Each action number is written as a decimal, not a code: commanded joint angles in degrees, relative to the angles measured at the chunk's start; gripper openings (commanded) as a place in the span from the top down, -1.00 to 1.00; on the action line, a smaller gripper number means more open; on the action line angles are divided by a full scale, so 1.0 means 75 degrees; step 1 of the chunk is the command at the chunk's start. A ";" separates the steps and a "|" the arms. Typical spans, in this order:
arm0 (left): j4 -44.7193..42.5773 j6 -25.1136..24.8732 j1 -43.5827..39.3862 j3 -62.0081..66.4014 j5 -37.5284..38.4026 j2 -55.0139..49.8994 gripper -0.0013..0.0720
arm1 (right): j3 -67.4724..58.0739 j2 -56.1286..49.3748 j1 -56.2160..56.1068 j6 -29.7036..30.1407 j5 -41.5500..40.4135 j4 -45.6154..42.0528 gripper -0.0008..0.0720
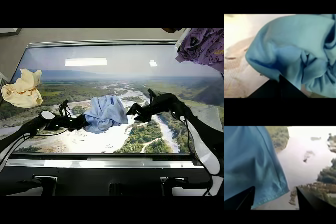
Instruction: Fold the clothes and pants, and hang the long-sleeved shirts on hangers.
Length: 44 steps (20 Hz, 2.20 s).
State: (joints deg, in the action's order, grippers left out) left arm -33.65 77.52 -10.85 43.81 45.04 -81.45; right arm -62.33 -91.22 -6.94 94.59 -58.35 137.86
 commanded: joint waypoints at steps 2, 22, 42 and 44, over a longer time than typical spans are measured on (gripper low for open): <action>0.0032 0.0006 0.0015 0.0163 0.0195 0.0006 0.92 | 0.0003 -0.0694 -0.0417 0.0160 0.0417 0.0568 -0.62; -0.6222 0.1912 0.3214 0.7003 0.3226 0.4217 0.93 | -0.5855 0.4418 0.2285 -0.0373 -0.1448 -0.1716 0.90; -0.6047 0.2664 0.2611 0.2538 0.1687 0.1693 0.92 | -0.5922 -0.1329 0.1005 -0.1679 -0.2975 -0.3675 0.89; -0.6035 0.2669 0.2401 0.2480 0.1276 0.0734 0.92 | -0.5925 -0.2393 0.0804 -0.1693 -0.2232 -0.3666 0.89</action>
State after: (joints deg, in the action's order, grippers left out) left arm -80.44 97.93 9.15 66.08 60.12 -66.61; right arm -106.69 -96.31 1.76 81.60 -78.89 110.13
